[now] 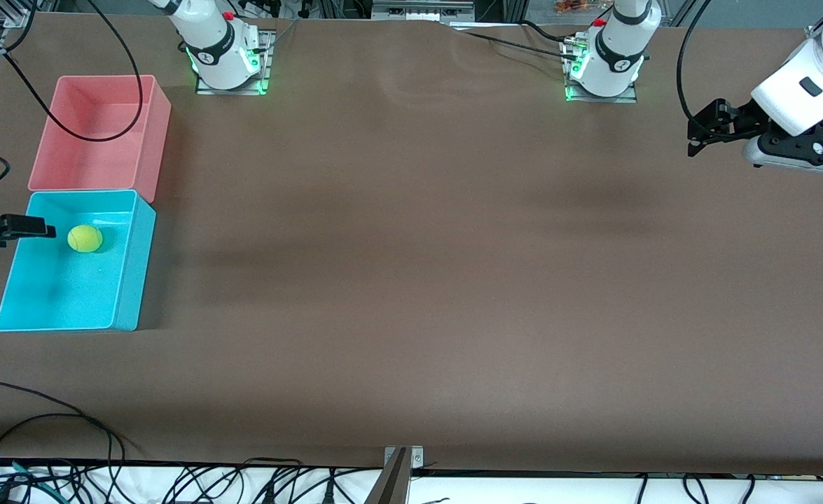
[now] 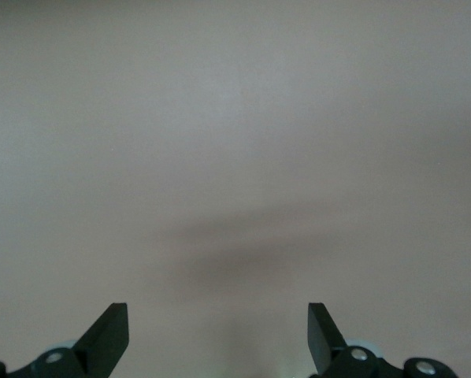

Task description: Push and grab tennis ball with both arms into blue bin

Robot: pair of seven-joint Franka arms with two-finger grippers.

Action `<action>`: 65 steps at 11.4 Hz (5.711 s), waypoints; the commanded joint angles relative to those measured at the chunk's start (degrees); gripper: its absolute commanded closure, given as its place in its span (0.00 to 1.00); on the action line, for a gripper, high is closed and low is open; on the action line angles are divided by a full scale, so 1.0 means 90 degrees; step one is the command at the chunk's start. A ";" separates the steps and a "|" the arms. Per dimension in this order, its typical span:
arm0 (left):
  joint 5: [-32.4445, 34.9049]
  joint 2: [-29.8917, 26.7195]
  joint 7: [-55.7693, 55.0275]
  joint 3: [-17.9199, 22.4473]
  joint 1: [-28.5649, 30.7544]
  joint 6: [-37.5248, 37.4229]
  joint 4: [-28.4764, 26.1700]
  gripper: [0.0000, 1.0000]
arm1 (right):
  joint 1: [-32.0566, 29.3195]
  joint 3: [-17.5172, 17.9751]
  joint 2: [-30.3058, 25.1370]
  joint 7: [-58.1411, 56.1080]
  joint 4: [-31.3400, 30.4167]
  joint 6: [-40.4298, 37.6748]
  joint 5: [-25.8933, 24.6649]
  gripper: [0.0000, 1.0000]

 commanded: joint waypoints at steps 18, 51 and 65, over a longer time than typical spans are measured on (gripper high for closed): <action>-0.0158 0.0046 0.0041 0.0024 -0.0019 -0.0060 0.0130 0.00 | -0.0469 0.1869 -0.3527 0.2758 -0.1995 -0.0830 -0.0891 0.00; -0.0158 0.0046 0.0031 0.0014 -0.0029 -0.0070 0.0139 0.00 | -0.1074 0.2553 -0.3469 0.3158 -0.2269 0.0216 -0.0979 0.00; -0.0177 0.0016 -0.0047 0.0063 0.0059 -0.0207 0.0130 0.00 | -0.1065 0.2524 -0.3216 0.3158 -0.2191 0.0264 -0.0852 0.00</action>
